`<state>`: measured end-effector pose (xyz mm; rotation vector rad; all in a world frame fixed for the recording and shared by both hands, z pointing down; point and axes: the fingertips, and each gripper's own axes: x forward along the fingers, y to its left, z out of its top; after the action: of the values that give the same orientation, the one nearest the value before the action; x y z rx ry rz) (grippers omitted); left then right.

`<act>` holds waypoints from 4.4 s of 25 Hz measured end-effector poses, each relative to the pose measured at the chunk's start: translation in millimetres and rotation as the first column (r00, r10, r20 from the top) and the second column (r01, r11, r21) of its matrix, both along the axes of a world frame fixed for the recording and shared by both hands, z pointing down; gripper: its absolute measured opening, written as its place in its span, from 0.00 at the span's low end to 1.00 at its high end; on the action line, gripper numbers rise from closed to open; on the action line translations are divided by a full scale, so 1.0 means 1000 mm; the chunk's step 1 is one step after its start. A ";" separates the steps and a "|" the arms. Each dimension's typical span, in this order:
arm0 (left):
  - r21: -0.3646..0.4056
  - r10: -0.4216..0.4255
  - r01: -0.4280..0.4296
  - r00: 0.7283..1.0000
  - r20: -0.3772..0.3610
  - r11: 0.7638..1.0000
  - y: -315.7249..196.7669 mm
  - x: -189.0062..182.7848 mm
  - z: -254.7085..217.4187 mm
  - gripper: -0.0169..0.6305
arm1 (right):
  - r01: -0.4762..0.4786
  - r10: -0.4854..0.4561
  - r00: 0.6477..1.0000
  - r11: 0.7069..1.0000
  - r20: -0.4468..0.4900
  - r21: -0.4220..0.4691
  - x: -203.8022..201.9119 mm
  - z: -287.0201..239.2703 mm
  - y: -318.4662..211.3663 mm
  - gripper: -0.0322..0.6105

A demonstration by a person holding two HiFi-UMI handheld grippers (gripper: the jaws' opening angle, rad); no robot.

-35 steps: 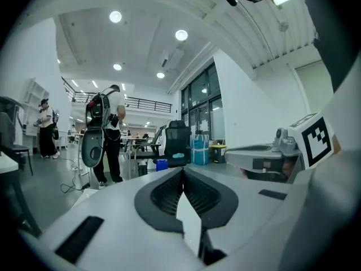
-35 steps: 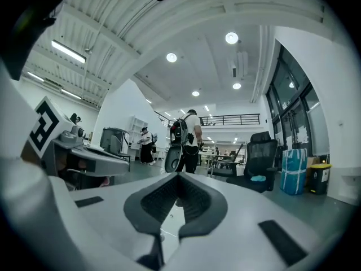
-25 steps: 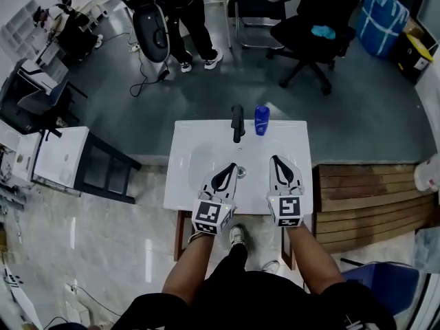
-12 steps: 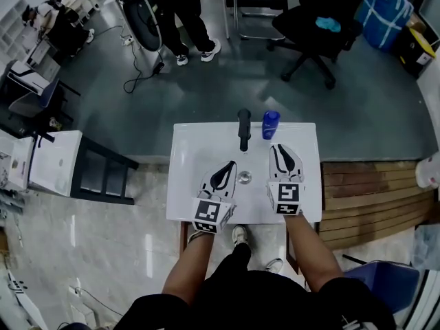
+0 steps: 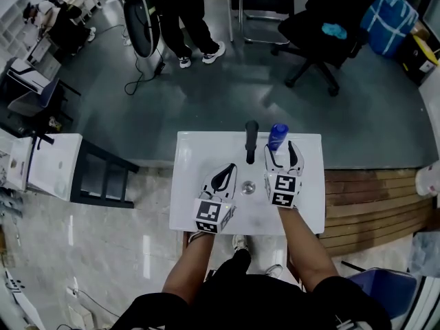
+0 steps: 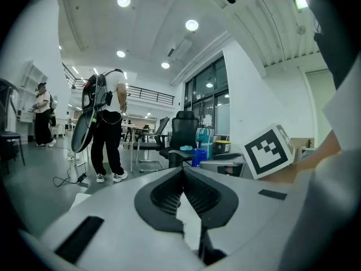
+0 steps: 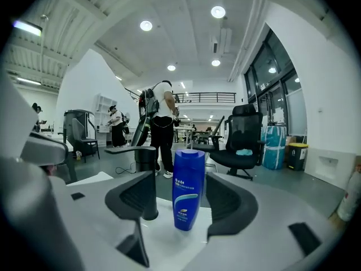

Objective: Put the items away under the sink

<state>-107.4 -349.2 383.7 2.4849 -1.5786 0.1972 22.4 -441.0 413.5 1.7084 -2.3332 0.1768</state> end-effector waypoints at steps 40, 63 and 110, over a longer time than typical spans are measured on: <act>-0.022 0.010 -0.009 0.999 0.030 1.000 0.001 -0.015 0.015 0.05 | -0.086 0.085 0.996 0.996 -0.019 -0.012 0.010 0.004 -0.044 0.48; 0.083 -0.069 0.067 0.997 0.030 0.994 0.121 0.034 -0.044 0.05 | 0.100 -0.106 0.994 0.985 0.038 0.138 0.058 -0.119 0.145 0.48; 0.064 0.052 -0.056 0.997 0.064 0.996 0.282 0.022 -0.005 0.05 | 0.105 -0.117 0.991 0.981 0.061 0.164 0.014 -0.069 0.370 0.48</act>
<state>-85.3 -67.3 378.9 2.5981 -1.5667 0.2367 36.4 -71.3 344.8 1.6612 -2.5495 0.0295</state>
